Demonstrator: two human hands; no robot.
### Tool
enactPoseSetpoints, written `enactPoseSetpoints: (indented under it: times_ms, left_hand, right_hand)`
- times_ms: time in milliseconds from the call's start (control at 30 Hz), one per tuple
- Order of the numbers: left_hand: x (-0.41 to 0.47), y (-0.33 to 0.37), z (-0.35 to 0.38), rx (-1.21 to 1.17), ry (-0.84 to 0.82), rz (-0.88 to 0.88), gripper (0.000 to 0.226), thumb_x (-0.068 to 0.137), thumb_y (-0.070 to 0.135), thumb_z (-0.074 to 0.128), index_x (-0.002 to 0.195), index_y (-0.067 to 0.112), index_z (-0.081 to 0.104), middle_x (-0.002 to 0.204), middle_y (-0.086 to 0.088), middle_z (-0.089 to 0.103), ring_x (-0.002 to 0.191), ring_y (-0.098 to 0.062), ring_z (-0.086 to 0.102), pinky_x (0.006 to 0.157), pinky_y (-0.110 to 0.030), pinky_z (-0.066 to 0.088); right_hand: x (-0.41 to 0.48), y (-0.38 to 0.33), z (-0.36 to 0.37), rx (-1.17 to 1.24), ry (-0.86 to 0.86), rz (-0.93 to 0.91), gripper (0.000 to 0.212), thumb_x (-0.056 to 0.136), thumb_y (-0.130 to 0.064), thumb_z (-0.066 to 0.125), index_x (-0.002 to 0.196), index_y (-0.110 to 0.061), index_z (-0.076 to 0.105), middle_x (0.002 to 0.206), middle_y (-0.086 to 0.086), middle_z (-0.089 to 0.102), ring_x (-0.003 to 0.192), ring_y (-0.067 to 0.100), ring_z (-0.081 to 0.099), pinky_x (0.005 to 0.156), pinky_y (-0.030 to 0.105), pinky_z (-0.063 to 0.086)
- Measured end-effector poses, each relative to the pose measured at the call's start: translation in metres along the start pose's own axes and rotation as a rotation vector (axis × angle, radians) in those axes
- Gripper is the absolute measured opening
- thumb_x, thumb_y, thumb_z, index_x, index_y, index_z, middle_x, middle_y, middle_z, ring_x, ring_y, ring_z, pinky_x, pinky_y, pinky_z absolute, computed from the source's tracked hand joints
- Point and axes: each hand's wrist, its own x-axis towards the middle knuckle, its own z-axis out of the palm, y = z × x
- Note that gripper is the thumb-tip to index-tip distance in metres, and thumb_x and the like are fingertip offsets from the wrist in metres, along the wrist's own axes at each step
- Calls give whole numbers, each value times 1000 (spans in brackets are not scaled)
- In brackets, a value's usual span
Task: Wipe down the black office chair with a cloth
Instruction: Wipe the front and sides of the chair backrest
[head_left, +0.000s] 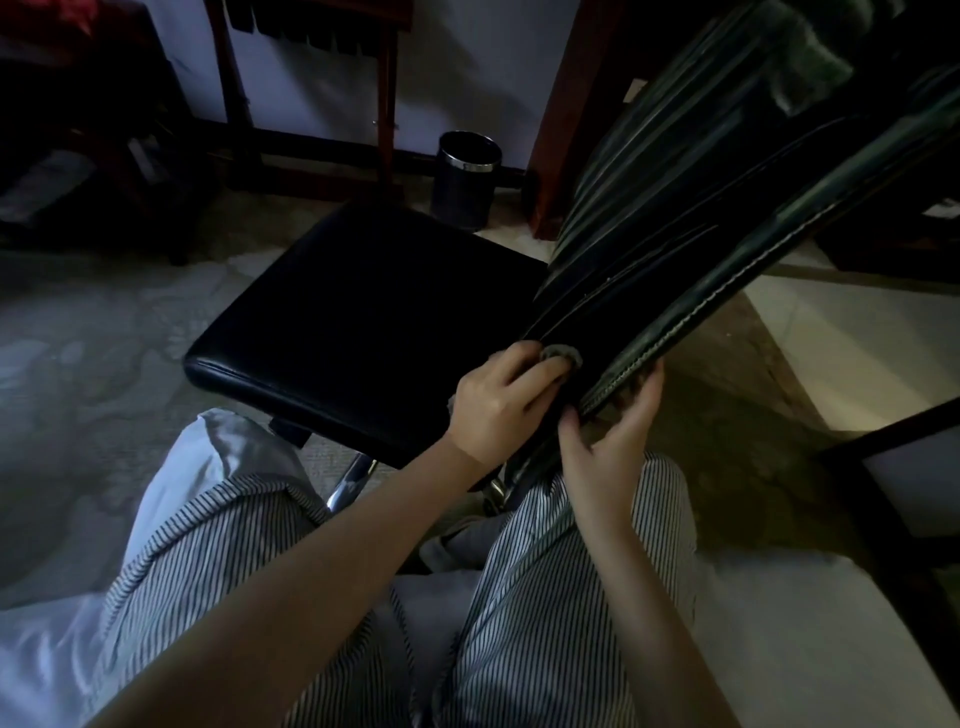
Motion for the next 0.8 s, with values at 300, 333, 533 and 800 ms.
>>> enactPoseSetpoints:
  times_ms: [300,333,533,800]
  left_hand:
    - [-55,-18,-3,47,-248,-53,17,95,25,50,105,18,61,95,-9,66,72,-23,66,50,-30,54]
    - [-62,-20,-5,52,-299,-79,19,93,26,51,104,17,64,95,-7,65,72,-22,66,48,-30,53]
    - [-75,-20,-16,-89,-226,-319,17,91,23,58,108,19,61,101,-3,61,81,-17,65,60,-33,56]
    - [-1,5,-5,-153,5,-86,19,91,12,59,111,12,58,107,-3,49,87,-17,60,75,-20,52]
  right_hand:
    - [-6,4,6,-11,17,63,84,83,-14,65,142,-42,11,149,8,31,136,21,36,105,46,41]
    - [-9,5,7,-1,4,82,83,84,-14,65,141,-44,13,148,7,31,135,19,36,105,45,41]
    - [-23,21,1,18,-132,214,77,87,-11,64,145,-28,17,139,-1,43,117,3,48,94,17,45]
    - [-26,19,2,62,-134,223,80,87,-9,64,142,-42,16,142,-5,43,121,2,50,94,28,50]
